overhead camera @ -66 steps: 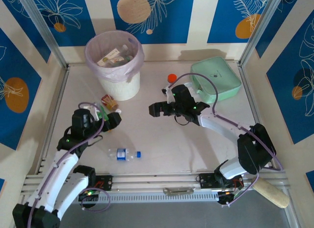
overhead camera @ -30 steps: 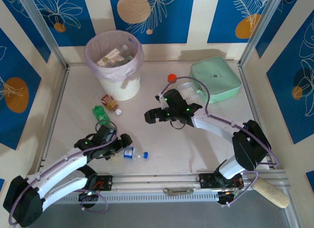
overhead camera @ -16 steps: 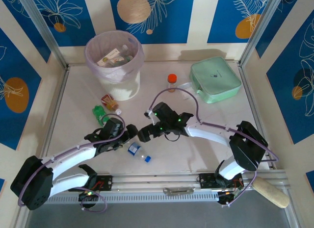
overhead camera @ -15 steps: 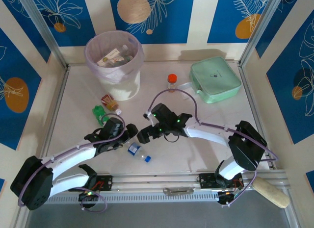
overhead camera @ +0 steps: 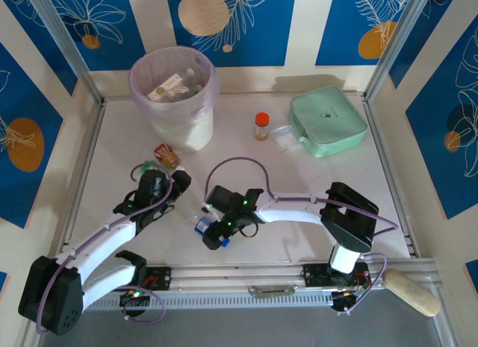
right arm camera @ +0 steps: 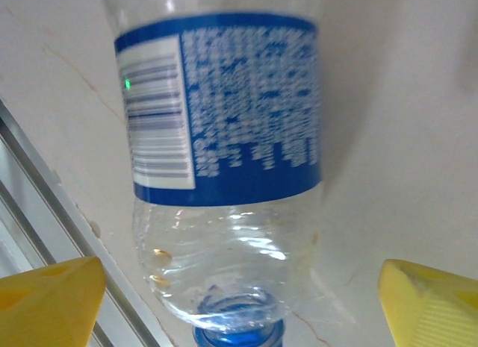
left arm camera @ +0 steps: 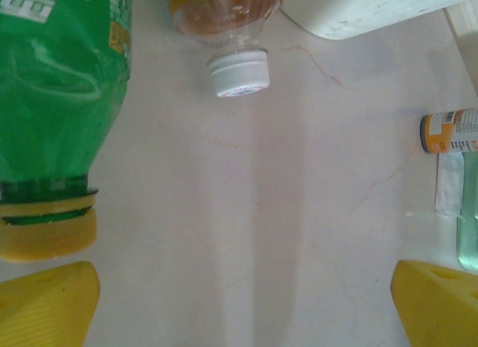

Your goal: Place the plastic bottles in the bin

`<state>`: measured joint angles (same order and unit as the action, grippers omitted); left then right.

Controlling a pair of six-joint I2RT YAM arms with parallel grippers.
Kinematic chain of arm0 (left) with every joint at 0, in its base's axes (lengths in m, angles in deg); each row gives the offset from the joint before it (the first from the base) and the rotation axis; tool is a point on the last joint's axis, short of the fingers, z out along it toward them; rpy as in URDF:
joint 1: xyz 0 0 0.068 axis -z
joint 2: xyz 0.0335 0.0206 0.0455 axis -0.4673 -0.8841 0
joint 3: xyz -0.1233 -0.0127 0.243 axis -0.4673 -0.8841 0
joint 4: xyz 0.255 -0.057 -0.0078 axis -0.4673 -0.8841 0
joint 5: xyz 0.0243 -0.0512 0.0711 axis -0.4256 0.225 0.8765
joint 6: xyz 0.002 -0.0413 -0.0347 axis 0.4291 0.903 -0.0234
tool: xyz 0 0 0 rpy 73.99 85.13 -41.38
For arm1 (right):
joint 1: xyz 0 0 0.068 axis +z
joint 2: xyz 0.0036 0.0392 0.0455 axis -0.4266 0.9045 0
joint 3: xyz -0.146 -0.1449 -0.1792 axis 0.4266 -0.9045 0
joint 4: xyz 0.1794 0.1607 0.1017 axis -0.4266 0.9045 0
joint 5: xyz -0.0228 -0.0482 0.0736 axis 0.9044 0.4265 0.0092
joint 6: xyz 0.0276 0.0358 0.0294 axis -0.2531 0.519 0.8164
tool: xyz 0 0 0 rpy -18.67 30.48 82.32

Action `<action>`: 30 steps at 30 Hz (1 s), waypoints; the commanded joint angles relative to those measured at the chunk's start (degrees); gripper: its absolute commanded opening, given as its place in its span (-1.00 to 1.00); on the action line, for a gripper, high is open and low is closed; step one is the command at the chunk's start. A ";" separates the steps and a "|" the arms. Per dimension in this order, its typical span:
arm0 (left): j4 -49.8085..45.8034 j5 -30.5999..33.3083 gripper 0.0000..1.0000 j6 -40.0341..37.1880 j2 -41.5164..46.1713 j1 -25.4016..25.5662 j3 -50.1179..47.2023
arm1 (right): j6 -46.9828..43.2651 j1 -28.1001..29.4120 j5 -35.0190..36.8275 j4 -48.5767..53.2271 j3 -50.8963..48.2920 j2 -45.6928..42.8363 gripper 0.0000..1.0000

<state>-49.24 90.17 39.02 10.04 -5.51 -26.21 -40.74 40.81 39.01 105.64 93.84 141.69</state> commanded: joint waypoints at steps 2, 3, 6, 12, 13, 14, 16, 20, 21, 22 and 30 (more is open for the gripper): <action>3.64 -2.98 0.99 -3.48 -2.43 -1.12 3.32 | -1.34 1.58 3.19 3.31 3.99 3.33 0.84; 3.89 -3.36 0.99 -3.80 -2.94 -1.20 3.53 | -1.41 1.86 3.97 3.36 4.91 4.43 0.83; 4.98 -4.65 0.99 -3.66 -3.58 -1.57 3.06 | -1.55 2.27 5.41 3.59 7.72 7.67 0.76; 6.09 -6.17 0.99 -2.80 -2.26 -2.39 0.97 | -2.16 2.65 8.29 3.40 9.99 10.74 0.57; 6.18 -6.28 0.99 -2.80 -1.95 -2.51 0.76 | -2.45 2.62 8.38 3.14 9.82 10.73 0.51; 6.17 -6.38 0.99 -2.81 -1.68 -2.56 0.46 | -2.76 2.63 8.38 3.08 9.57 10.62 0.44; 6.44 -6.73 0.99 -2.72 -1.32 -2.64 0.22 | -3.25 2.58 8.23 2.60 9.13 10.16 0.32; 7.38 -7.95 0.99 -2.46 -1.30 -2.61 0.01 | -4.09 2.49 8.72 0.65 7.51 7.90 0.18; 7.68 -8.29 0.99 -2.39 -1.28 -2.65 0.12 | -4.30 2.27 9.10 0.16 7.12 7.23 0.17; 8.03 -8.66 0.99 -2.28 -1.21 -2.66 0.34 | -4.47 2.02 9.50 -0.28 6.68 6.28 0.16; 11.25 -11.95 0.99 -2.03 -1.11 -2.66 3.49 | -5.14 -3.99 7.16 -5.90 3.60 -1.90 0.12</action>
<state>-41.19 80.71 36.97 8.21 -7.50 -25.31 -44.94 38.89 47.65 103.89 98.30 143.59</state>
